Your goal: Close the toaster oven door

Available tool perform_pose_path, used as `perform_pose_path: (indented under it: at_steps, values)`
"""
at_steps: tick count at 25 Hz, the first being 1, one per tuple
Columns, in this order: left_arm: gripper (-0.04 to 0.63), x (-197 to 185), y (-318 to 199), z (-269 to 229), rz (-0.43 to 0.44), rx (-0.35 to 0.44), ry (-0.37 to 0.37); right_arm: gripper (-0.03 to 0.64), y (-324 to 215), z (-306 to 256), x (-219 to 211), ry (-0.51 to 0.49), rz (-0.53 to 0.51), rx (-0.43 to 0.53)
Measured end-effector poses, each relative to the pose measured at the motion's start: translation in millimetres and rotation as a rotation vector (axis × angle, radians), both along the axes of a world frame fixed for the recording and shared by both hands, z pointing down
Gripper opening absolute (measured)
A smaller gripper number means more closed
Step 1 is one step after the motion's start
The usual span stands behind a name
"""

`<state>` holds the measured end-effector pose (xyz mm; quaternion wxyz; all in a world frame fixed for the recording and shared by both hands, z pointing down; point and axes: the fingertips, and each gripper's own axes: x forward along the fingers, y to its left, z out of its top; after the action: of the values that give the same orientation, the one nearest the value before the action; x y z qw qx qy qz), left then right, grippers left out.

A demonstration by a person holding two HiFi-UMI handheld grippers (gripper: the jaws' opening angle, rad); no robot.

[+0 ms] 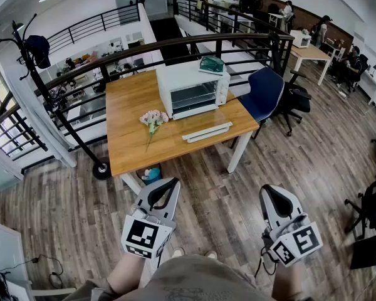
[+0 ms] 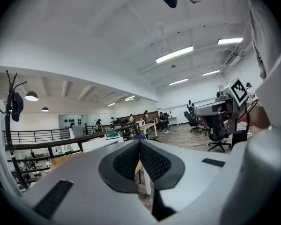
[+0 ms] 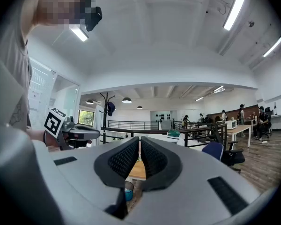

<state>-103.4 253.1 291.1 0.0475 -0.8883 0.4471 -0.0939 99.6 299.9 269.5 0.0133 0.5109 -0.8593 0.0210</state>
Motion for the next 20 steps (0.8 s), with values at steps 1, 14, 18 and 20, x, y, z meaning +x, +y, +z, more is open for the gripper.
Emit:
perform_pose_path:
  at_steps: [1, 14, 18, 20]
  values:
    - [0.018, 6, 0, 0, 0.001, 0.002, -0.001, 0.04, -1, 1, 6, -0.002, -0.001, 0.0]
    - [0.018, 58, -3, 6, -0.036, 0.009, -0.018, 0.04, -12, 21, 54, -0.055, -0.057, -0.015]
    - [0.121, 54, -8, -7, -0.105, 0.039, 0.099, 0.044, -22, 20, 67, -0.135, -0.021, 0.01]
    - [0.172, 52, -15, -6, -0.129, 0.031, 0.115, 0.127, -30, 19, 71, -0.156, -0.009, 0.018]
